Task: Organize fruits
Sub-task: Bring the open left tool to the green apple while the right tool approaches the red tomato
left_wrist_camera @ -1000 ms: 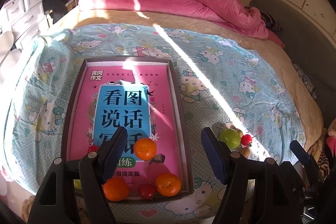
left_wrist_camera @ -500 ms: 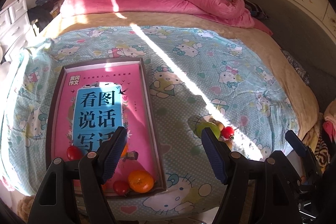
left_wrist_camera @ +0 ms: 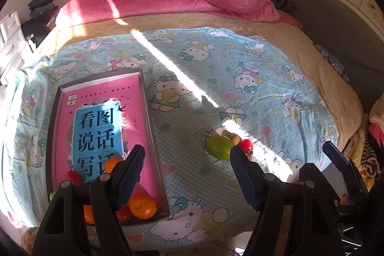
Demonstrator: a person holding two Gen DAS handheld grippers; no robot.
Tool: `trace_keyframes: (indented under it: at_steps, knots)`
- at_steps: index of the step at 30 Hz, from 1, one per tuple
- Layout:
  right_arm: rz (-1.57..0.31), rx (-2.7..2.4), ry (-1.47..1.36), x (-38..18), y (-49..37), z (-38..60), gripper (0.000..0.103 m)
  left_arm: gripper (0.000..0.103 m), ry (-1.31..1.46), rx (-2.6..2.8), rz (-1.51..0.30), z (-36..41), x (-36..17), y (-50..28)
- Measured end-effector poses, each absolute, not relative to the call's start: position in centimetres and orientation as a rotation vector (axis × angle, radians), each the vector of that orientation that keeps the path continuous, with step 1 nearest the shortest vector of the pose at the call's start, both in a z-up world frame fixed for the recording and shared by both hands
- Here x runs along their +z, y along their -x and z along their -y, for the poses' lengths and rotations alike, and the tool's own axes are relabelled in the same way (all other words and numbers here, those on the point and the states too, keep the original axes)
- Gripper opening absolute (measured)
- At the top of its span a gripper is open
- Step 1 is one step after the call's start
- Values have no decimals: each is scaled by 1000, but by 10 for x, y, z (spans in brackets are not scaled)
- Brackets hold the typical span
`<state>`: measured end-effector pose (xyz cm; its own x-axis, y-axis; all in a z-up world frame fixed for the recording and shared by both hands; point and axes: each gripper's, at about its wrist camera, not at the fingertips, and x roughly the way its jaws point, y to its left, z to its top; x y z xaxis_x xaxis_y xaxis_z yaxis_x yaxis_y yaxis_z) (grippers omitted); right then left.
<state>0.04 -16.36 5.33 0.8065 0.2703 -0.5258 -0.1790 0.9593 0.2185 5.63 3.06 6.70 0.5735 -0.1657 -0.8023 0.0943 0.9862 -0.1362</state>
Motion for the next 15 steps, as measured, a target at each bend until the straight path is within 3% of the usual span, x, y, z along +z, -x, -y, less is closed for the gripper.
trace_keyframes:
  at_steps: [15]
  knots:
    - [-605, 221, -169, 46, -5, 170, 101, 75, 32, -190, -945, -9, 65, -58]
